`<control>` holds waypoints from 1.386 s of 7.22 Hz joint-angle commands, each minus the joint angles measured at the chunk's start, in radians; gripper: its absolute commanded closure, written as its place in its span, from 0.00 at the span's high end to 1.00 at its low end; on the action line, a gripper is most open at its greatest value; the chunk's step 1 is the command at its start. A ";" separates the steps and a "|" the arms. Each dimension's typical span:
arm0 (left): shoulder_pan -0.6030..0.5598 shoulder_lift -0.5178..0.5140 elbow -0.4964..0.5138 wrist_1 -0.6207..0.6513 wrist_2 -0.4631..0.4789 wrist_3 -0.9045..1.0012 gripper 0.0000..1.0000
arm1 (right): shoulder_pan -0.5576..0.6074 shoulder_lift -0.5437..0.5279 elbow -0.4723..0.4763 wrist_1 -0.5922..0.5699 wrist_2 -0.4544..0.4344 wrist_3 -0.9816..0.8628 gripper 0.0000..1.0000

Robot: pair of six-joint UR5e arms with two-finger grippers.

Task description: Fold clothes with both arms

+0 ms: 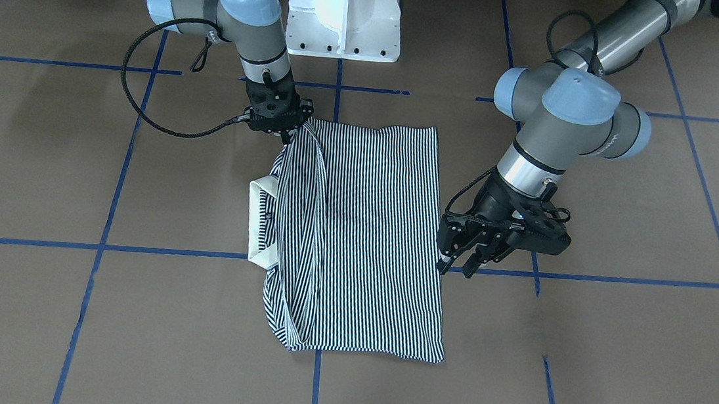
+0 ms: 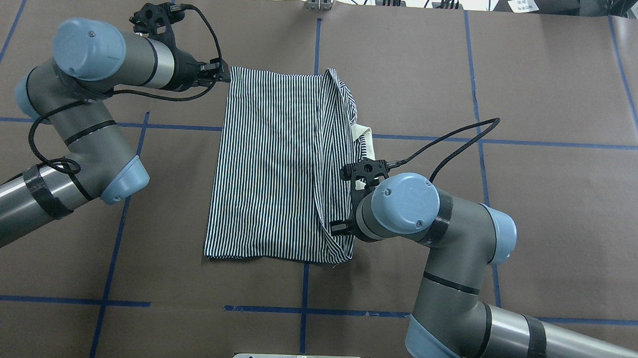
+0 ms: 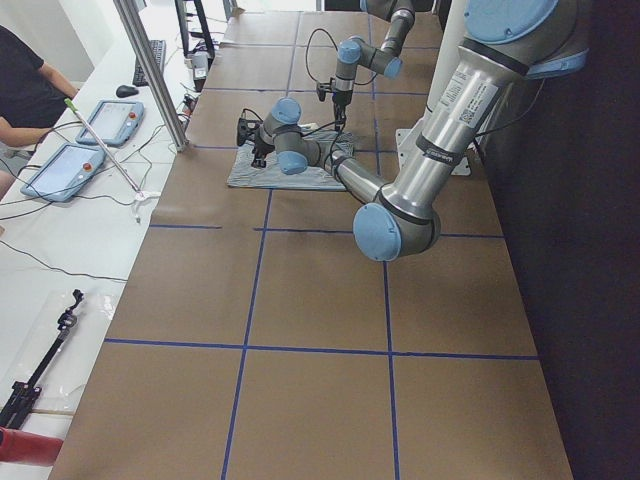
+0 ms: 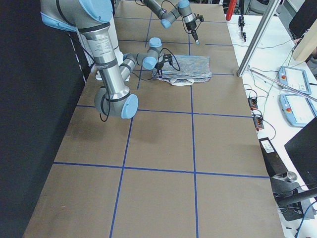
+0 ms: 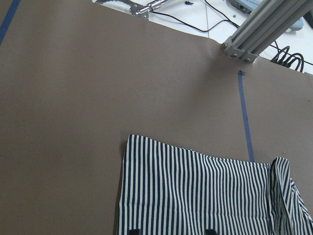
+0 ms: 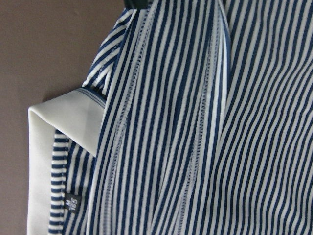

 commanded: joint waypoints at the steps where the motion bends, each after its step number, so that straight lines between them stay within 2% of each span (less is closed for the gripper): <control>1: 0.000 0.000 0.000 0.000 0.000 0.000 0.54 | 0.017 -0.003 0.003 -0.002 0.001 0.000 0.25; 2: 0.000 0.000 0.000 -0.002 0.000 0.000 0.54 | 0.030 0.000 0.003 -0.002 0.003 -0.001 0.62; 3: -0.001 0.000 0.000 0.000 0.000 0.000 0.54 | 0.035 0.009 0.001 -0.002 0.000 0.000 0.79; 4: -0.001 0.000 0.000 0.000 0.000 0.000 0.54 | 0.037 0.044 -0.002 -0.017 -0.004 0.008 0.77; 5: -0.001 0.002 -0.008 0.000 0.000 0.000 0.54 | 0.032 0.087 -0.047 -0.016 -0.008 0.012 0.71; 6: -0.003 0.003 -0.009 0.000 0.000 0.001 0.54 | 0.020 0.134 -0.102 -0.016 -0.019 0.015 0.69; 8: -0.003 0.002 -0.012 0.000 0.000 0.000 0.54 | -0.018 0.133 -0.117 -0.014 -0.034 0.015 0.66; 9: -0.003 0.003 -0.014 0.000 0.000 0.001 0.54 | -0.028 0.136 -0.118 -0.016 -0.040 0.015 0.56; 10: -0.003 0.003 -0.014 0.002 0.000 0.000 0.53 | -0.031 0.136 -0.118 -0.016 -0.040 0.015 0.34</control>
